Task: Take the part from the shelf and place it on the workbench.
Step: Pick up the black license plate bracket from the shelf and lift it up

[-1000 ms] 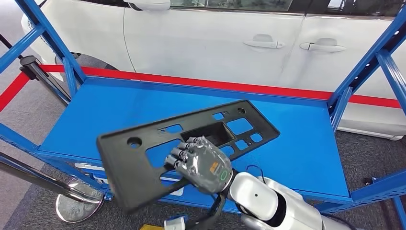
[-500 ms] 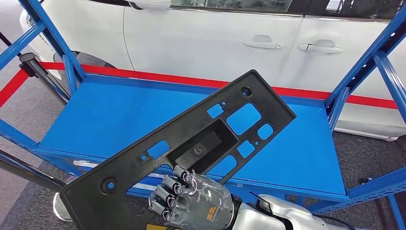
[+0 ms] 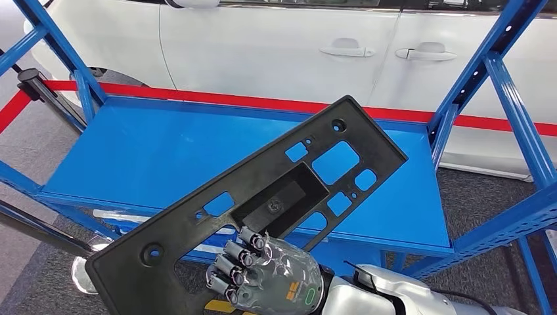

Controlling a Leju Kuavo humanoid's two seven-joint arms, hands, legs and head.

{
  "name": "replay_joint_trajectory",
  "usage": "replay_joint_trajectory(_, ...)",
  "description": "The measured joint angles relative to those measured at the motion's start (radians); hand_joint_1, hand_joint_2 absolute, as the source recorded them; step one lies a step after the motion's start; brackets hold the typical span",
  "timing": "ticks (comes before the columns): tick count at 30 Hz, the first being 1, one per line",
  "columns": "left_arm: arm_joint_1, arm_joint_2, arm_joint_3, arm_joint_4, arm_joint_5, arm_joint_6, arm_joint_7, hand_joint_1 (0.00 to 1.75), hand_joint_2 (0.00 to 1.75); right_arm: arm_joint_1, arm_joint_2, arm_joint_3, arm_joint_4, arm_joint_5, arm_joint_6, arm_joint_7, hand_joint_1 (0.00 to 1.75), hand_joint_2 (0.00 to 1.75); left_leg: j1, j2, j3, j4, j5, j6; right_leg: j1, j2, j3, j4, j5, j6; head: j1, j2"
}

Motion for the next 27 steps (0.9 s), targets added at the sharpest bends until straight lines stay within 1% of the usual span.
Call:
replay_joint_trajectory(1,-0.002,0.0,0.0,-0.001,0.0,0.0,-0.001,0.0,1.75,-0.002,-0.001,0.0,-0.001,0.0,0.001,0.0,1.75,1.75,-0.003,-0.002,0.043,-0.067,0.017,0.003,0.001,0.0,-0.003,0.003,0.001,0.003,0.0,0.0)
replay_joint_trajectory(2,-0.004,0.001,-0.002,-0.002,0.0,0.0,-0.002,0.0,1.75,-0.004,-0.002,0.0,-0.003,-0.001,0.003,0.0,1.75,1.75,-0.006,-0.004,0.07,-0.115,0.024,0.006,0.001,0.0,-0.006,0.005,0.004,0.008,0.001,0.0)
replay_joint_trajectory(3,-0.005,0.002,-0.004,-0.004,0.0,0.0,-0.002,0.0,1.75,-0.006,-0.004,0.0,-0.004,-0.003,0.005,0.0,1.75,1.75,-0.01,-0.006,0.082,-0.139,0.023,0.009,0.001,0.0,-0.01,0.006,0.008,0.015,0.001,0.0)
replay_joint_trajectory(4,-0.006,0.002,-0.006,-0.006,0.003,0.003,-0.001,0.0,1.75,-0.007,-0.005,0.001,-0.006,-0.005,0.008,0.0,1.75,1.75,-0.014,-0.008,0.084,-0.144,0.024,0.011,0.0,0.0,-0.012,0.005,0.014,0.023,0.001,0.0)
replay_joint_trajectory(5,-0.006,0.003,-0.008,-0.01,0.005,0.008,0.004,0.0,1.75,-0.008,-0.006,0.001,-0.009,-0.008,0.012,0.0,1.75,1.75,-0.014,-0.007,0.081,-0.148,0.028,0.017,0.0,0.001,-0.014,0.004,0.016,0.031,0.001,0.0)
replay_joint_trajectory(6,-0.006,0.002,-0.009,-0.014,0.008,0.018,0.012,0.0,1.75,-0.008,-0.008,0.001,-0.011,-0.011,0.015,0.001,1.75,1.75,-0.014,-0.005,0.079,-0.152,0.035,0.025,-0.001,0.001,-0.015,0.006,0.009,0.039,0.002,0.0)
replay_joint_trajectory(7,-0.006,-0.001,-0.01,-0.019,0.011,0.032,0.022,0.0,1.75,-0.009,-0.011,0.001,-0.014,-0.014,0.018,0.002,1.75,1.75,-0.012,-0.002,0.076,-0.156,0.042,0.035,-0.002,0.001,-0.019,0.02,-0.012,0.045,0.004,0.0)
replay_joint_trajectory(8,-0.005,-0.006,-0.01,-0.024,0.011,0.05,0.032,0.0,1.75,-0.01,-0.015,0.001,-0.017,-0.016,0.021,0.003,1.75,1.75,-0.011,0.002,0.07,-0.161,0.052,0.044,-0.002,0.0,-0.029,0.053,-0.047,0.049,0.005,0.0)
replay_joint_trajectory(9,-0.005,-0.013,-0.012,-0.028,0.008,0.069,0.04,0.0,1.75,-0.01,-0.019,0.001,-0.021,-0.018,0.024,0.005,1.75,1.75,-0.011,0.004,0.061,-0.161,0.06,0.051,-0.003,-0.002,-0.045,0.105,-0.091,0.05,0.008,0.0)
replay_joint_trajectory(10,-0.005,-0.022,-0.014,-0.033,0.002,0.085,0.044,0.0,1.75,-0.01,-0.025,0.001,-0.026,-0.02,0.027,0.007,1.75,1.75,-0.013,0.005,0.049,-0.16,0.067,0.056,-0.002,-0.003,-0.064,0.167,-0.135,0.05,0.01,0.0)
replay_joint_trajectory(11,-0.006,-0.03,-0.018,-0.037,-0.008,0.096,0.043,0.0,1.75,-0.009,-0.032,0.001,-0.032,-0.021,0.03,0.011,1.75,1.75,-0.015,0.006,0.036,-0.157,0.074,0.057,-0.002,-0.003,-0.079,0.221,-0.165,0.049,0.011,0.0)
replay_joint_trajectory(12,-0.007,-0.038,-0.023,-0.041,-0.022,0.1,0.04,0.0,1.75,-0.006,-0.04,0.0,-0.037,-0.021,0.031,0.016,1.75,1.75,-0.018,0.006,0.023,-0.152,0.08,0.058,-0.002,-0.003,-0.081,0.252,-0.175,0.047,0.012,0.0)
replay_joint_trajectory(13,-0.01,-0.044,-0.029,-0.044,-0.038,0.099,0.036,0.0,1.75,-0.002,-0.05,-0.002,-0.042,-0.022,0.031,0.021,1.75,1.75,-0.02,0.006,0.01,-0.147,0.086,0.058,-0.001,-0.003,-0.066,0.249,-0.165,0.044,0.012,0.0)
replay_joint_trajectory(14,-0.014,-0.051,-0.034,-0.045,-0.055,0.092,0.032,0.0,1.75,0.003,-0.061,-0.006,-0.047,-0.024,0.029,0.024,1.75,1.75,-0.023,0.006,-0.001,-0.142,0.091,0.058,0.002,-0.003,-0.034,0.211,-0.139,0.04,0.012,0.0)
replay_joint_trajectory(15,-0.022,-0.057,-0.038,-0.046,-0.072,0.08,0.031,0.0,1.75,0.008,-0.073,-0.012,-0.052,-0.029,0.023,0.026,1.75,1.75,-0.025,0.006,-0.011,-0.138,0.097,0.057,0.005,-0.003,0.01,0.145,-0.112,0.033,0.012,0.0)
replay_joint_trajectory(16,-0.033,-0.064,-0.041,-0.047,-0.088,0.065,0.032,0.0,1.75,0.012,-0.085,-0.018,-0.056,-0.038,0.015,0.026,1.75,1.75,-0.027,0.005,-0.019,-0.136,0.104,0.056,0.009,-0.004,0.051,0.077,-0.096,0.025,0.012,0.0)
replay_joint_trajectory(17,-0.046,-0.07,-0.043,-0.046,-0.103,0.048,0.035,0.0,1.75,0.017,-0.098,-0.027,-0.059,-0.051,0.005,0.026,1.75,1.75,-0.027,0.005,-0.025,-0.136,0.112,0.052,0.014,-0.005,0.081,0.024,-0.083,0.02,0.012,0.0)
replay_joint_trajectory(18,-0.061,-0.075,-0.044,-0.046,-0.117,0.031,0.038,0.0,1.75,0.021,-0.111,-0.038,-0.062,-0.067,-0.007,0.024,1.75,1.75,-0.026,0.004,-0.029,-0.138,0.12,0.048,0.018,-0.006,0.096,-0.009,-0.077,0.016,0.012,0.0)
replay_joint_trajectory(19,-0.076,-0.081,-0.044,-0.045,-0.129,0.017,0.041,0.0,1.75,0.027,-0.125,-0.051,-0.065,-0.084,-0.017,0.022,1.75,1.75,-0.025,0.004,-0.031,-0.141,0.13,0.043,0.021,-0.007,0.096,-0.017,-0.073,0.015,0.014,0.0)
replay_joint_trajectory(20,-0.089,-0.084,-0.044,-0.045,-0.138,0.007,0.044,0.0,1.75,0.032,-0.137,-0.064,-0.069,-0.099,-0.025,0.019,1.75,1.75,-0.024,0.002,-0.031,-0.146,0.14,0.037,0.023,-0.007,0.092,-0.018,-0.06,0.014,0.015,0.0)
replay_joint_trajectory(21,-0.098,-0.087,-0.044,-0.044,-0.146,0.002,0.046,0.0,1.75,0.036,-0.147,-0.076,-0.072,-0.113,-0.029,0.015,1.75,1.75,-0.024,0.001,-0.033,-0.148,0.143,0.031,0.02,-0.009,0.087,-0.023,-0.049,0.01,0.017,0.0)
replay_joint_trajectory(22,-0.103,-0.089,-0.044,-0.044,-0.153,-0.002,0.047,0.0,1.75,0.04,-0.153,-0.086,-0.075,-0.122,-0.028,0.011,1.75,1.75,-0.024,0.0,-0.038,-0.143,0.132,0.026,0.016,-0.01,0.08,-0.029,-0.036,0.005,0.017,0.0)
replay_joint_trajectory(23,-0.105,-0.09,-0.043,-0.044,-0.161,-0.003,0.049,0.0,1.75,0.044,-0.156,-0.094,-0.078,-0.129,-0.025,0.007,1.75,1.75,-0.024,-0.001,-0.046,-0.125,0.104,0.022,0.011,-0.011,0.071,-0.034,-0.023,-0.002,0.016,0.0)
replay_joint_trajectory(24,-0.103,-0.091,-0.041,-0.045,-0.169,-0.002,0.05,0.0,1.75,0.048,-0.158,-0.101,-0.082,-0.135,-0.017,0.003,1.75,1.75,-0.022,-0.001,-0.06,-0.081,0.057,0.018,0.007,-0.012,0.06,-0.037,-0.01,-0.008,0.014,0.0)
replay_joint_trajectory(25,-0.097,-0.092,-0.039,-0.048,-0.175,0.002,0.051,0.0,1.75,0.052,-0.159,-0.107,-0.087,-0.138,-0.006,0.0,1.75,1.75,-0.02,-0.002,-0.075,-0.021,0.003,0.014,0.008,-0.01,0.046,-0.037,0.001,-0.012,0.012,0.0)
replay_joint_trajectory(26,-0.088,-0.093,-0.036,-0.053,-0.176,0.011,0.052,0.0,1.75,0.055,-0.16,-0.11,-0.093,-0.139,0.007,-0.002,1.75,1.75,-0.019,-0.002,-0.088,0.046,-0.04,0.01,0.008,-0.009,0.031,-0.035,0.011,-0.014,0.01,0.0)
replay_joint_trajectory(27,-0.074,-0.092,-0.033,-0.06,-0.172,0.026,0.054,0.0,1.75,0.057,-0.161,-0.113,-0.099,-0.139,0.026,-0.003,1.75,1.75,-0.017,-0.002,-0.094,0.104,-0.066,0.006,0.008,-0.008,0.014,-0.032,0.022,-0.013,0.009,0.0)
